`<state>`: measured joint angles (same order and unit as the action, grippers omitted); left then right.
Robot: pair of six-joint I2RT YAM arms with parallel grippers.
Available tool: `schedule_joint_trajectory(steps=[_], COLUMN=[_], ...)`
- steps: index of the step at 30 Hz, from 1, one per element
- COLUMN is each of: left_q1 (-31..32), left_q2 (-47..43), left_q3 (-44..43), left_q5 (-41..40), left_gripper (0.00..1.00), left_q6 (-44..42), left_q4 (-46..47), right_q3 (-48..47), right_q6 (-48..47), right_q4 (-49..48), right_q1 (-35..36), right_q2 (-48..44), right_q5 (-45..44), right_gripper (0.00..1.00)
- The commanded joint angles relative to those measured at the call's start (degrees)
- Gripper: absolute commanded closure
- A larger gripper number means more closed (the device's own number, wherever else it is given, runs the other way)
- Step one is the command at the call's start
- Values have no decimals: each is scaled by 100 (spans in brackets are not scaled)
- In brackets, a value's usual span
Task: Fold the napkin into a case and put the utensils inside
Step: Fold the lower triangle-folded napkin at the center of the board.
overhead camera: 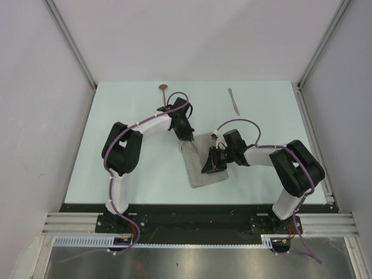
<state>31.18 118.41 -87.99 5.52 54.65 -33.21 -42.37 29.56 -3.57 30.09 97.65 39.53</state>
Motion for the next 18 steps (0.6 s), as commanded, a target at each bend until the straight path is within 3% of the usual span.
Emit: schedule_joint_trajectory(steps=[1, 3, 6, 16, 18], left_q1=[46, 46, 46, 81, 90], left_q2=[15, 42, 77, 358, 367], left_q3=[-245, -280, -324, -465, -474], left_q5=[-95, -130, -226, -262, -253], left_gripper=[100, 100, 100, 99, 95], left_q6=[203, 230, 256, 283, 230], left_q4=[148, 131, 69, 130, 166], right_q3=[167, 316, 536, 493, 493], right_q6=[259, 488, 884, 903, 780], right_q4=[-310, -668, -1153, -1295, -1155], right_q1=[190, 234, 314, 147, 77], right_q2=[27, 26, 88, 448, 396], right_q5=[-51, 72, 275, 275, 231], right_gripper=[84, 94, 99, 100, 100])
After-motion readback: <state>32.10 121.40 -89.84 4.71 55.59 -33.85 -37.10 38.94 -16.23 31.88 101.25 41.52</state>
